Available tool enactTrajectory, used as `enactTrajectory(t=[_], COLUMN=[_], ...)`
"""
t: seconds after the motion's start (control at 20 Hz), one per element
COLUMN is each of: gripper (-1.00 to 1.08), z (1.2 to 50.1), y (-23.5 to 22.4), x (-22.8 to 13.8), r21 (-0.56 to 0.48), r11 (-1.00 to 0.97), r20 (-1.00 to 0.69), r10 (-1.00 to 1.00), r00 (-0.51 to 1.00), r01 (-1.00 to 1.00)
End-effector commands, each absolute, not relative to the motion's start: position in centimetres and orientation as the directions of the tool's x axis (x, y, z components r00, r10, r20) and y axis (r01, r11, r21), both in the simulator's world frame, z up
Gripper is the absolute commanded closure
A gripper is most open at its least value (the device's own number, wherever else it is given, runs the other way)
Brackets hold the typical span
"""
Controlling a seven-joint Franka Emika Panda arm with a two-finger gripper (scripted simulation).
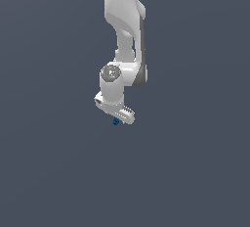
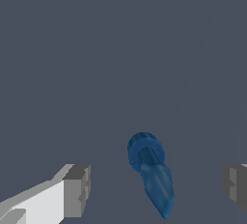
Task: Pick up the object and move it to a goal position.
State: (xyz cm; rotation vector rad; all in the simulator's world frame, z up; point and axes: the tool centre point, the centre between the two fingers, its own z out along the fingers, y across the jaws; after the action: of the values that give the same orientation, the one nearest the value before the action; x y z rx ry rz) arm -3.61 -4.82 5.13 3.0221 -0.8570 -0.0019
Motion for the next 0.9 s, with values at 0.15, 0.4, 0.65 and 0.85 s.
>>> enactTrajectory(t=[0.15,0.4,0.65,0.85], gripper=[-0.92,1.08,1.08,1.08], z=[4.22,4.22,4.22,4.58], y=[-4.82,-4.82,-4.82,-4.85], x=[-3.5,-3.5,-3.5,-3.11], r21=[0.0,0.0,0.0,-0.004], r11=[-0.851,-0.851,-0.851,-0.848], r20=[0.0,0.0,0.0,0.01], r10=[-0.526,-0.526,-0.526,-0.529], r00=[0.851,0.851,0.851,0.848], r01=[-0.526,-0.526,-0.526,-0.529])
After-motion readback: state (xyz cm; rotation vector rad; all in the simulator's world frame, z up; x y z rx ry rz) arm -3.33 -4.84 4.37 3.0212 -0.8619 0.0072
